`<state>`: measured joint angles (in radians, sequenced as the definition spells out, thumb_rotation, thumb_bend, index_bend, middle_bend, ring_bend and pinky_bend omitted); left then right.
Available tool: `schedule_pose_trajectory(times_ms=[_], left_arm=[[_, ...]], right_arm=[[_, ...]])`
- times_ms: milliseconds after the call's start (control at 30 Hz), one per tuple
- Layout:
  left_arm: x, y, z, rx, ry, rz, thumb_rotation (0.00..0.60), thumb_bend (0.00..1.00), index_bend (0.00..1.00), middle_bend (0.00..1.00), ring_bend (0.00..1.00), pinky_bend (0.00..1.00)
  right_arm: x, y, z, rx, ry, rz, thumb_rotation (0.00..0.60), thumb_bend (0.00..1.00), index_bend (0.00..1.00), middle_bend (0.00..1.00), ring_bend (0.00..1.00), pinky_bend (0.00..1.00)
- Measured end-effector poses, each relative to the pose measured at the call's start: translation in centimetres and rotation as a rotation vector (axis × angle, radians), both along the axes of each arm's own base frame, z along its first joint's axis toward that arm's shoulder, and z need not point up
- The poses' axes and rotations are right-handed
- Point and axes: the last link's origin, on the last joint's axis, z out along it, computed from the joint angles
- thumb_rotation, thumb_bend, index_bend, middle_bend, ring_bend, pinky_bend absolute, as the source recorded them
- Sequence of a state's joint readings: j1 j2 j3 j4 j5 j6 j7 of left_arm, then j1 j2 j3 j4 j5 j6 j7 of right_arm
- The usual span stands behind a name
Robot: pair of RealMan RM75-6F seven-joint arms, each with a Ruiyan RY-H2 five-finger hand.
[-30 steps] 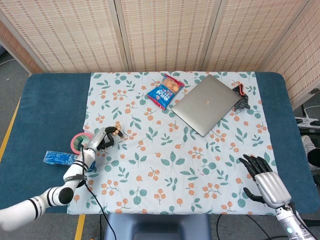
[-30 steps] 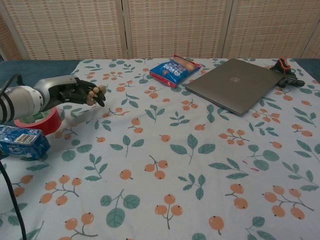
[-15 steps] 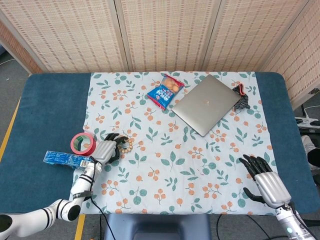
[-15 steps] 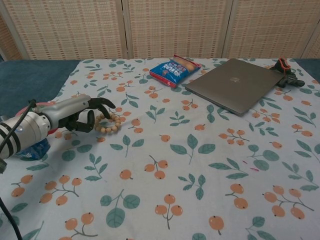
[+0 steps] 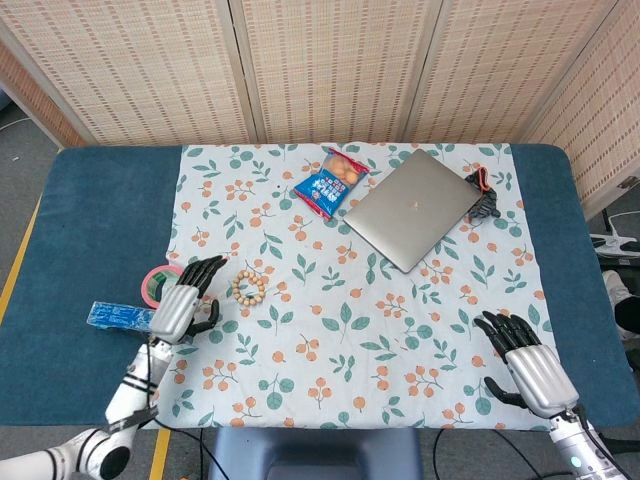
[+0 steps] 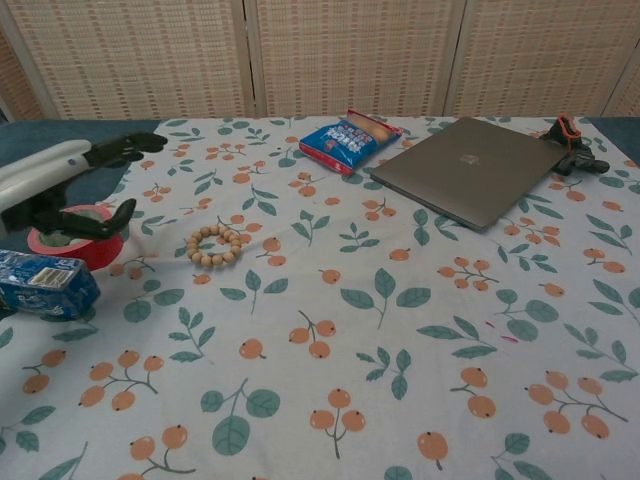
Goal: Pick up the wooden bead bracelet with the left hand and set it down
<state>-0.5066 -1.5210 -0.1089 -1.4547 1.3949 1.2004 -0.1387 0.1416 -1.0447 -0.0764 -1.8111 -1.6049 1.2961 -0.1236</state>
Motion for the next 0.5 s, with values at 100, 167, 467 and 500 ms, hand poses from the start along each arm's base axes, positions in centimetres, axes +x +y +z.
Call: schedule_pose_trajectory(times_ms=[100,167,467,500], left_arm=[[-2.7,-2.6,2.0,0.012,0.076,-0.004,0.6,0.49,0.0,0.0,0.0,0.0],[-4.4,-4.5,2.8,0.054,0.129,0.004,0.6,0.49,0.0,0.0,0.0,0.0],[-10.0,-11.4,6.2,0.267,0.448,0.047,0.6,0.47,0.0,0.0,0.0,0.02],[-10.2,-11.4,6.5,0.291,0.469,0.04,0.6,0.47,0.0,0.0,0.0,0.02]], right_arm=[[0.1,0.0,-0.1,-0.002,0.005,0.003,0.6,0.27,0.0,0.0,0.0,0.0],[0.2,0.1,-0.3,-0.003,0.011,0.007,0.6,0.27,0.0,0.0,0.0,0.0],[0.5,0.3,-0.6,-0.029,0.019,0.021,0.6,0.27,0.0,0.0,0.0,0.0],[0.5,0.3,-0.5,-0.033,0.019,0.021,0.6,0.27,0.0,0.0,0.0,0.0]])
